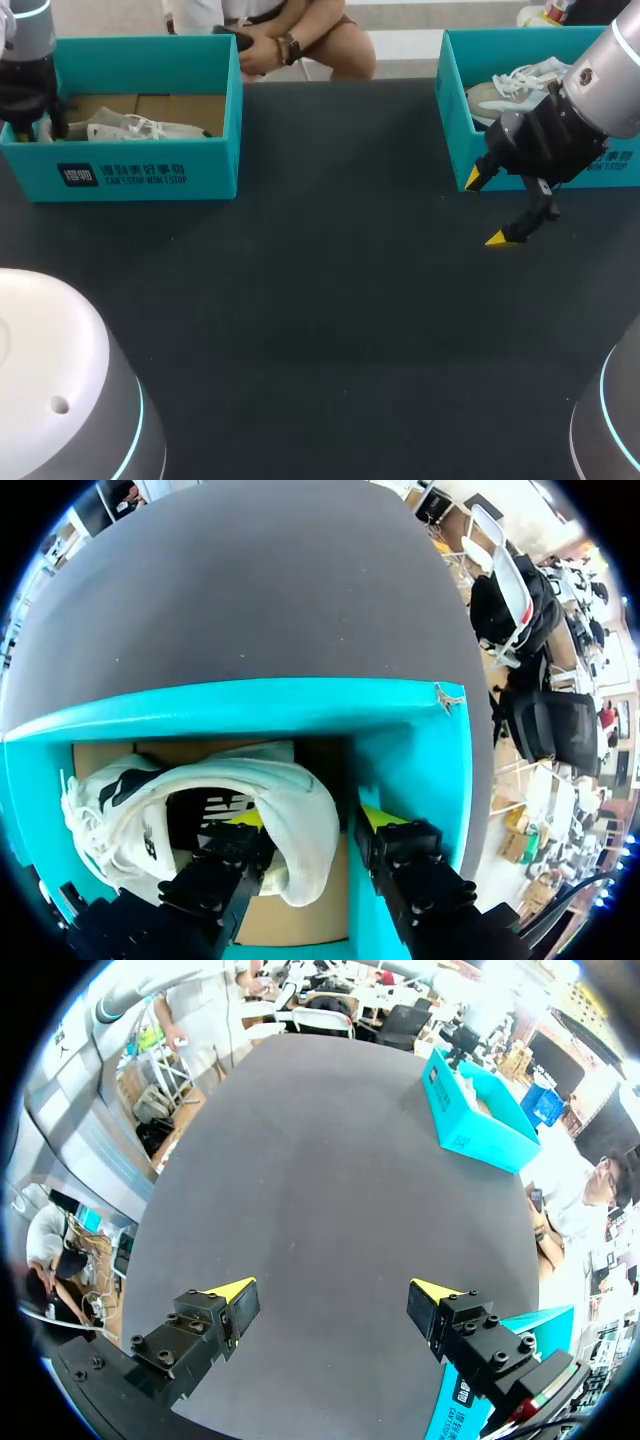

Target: Take the shoe out of the shoebox, open the shoe tongue, remove and reinsert the insole, then place the shoe into the shoebox

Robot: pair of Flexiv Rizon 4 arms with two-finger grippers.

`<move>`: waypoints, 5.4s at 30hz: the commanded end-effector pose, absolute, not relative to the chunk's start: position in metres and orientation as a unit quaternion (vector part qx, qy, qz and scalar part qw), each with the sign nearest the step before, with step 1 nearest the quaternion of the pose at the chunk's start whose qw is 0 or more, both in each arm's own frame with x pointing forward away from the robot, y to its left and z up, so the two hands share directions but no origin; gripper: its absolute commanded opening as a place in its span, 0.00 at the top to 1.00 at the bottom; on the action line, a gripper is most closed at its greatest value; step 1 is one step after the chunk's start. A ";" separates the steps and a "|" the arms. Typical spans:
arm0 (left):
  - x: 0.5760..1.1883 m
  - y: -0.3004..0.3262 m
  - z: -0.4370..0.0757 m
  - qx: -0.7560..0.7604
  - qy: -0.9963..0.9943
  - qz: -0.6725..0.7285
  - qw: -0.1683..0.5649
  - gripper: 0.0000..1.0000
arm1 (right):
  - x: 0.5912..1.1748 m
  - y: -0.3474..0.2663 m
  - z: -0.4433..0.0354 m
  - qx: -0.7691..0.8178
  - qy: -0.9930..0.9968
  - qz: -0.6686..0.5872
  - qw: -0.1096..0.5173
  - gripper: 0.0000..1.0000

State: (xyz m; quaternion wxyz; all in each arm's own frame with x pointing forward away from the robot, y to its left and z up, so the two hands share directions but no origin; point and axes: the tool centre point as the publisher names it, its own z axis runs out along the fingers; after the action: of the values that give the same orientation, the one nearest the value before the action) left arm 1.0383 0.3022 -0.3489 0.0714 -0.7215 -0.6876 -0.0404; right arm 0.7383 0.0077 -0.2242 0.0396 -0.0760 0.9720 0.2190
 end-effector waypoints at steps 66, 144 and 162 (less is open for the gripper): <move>0.978 0.296 -0.197 -0.722 -0.691 0.027 -0.019 0.00 | 0.847 -0.074 -0.195 0.489 0.816 0.281 0.127 0.00; 0.978 0.296 -0.197 -0.722 -0.691 0.027 -0.019 0.00 | 1.175 -0.312 -0.306 0.754 0.656 0.009 0.036 0.26; 0.978 0.296 -0.197 -0.722 -0.691 0.027 -0.019 0.00 | 1.171 -0.325 -0.332 0.747 0.664 -0.014 0.037 0.51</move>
State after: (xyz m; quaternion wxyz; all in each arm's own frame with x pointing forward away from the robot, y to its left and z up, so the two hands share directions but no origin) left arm 0.9797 0.2963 -0.1972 -0.0193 -0.7218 -0.6912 0.0291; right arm 1.1643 -0.3234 -0.3274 0.0415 0.7471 0.6633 -0.0097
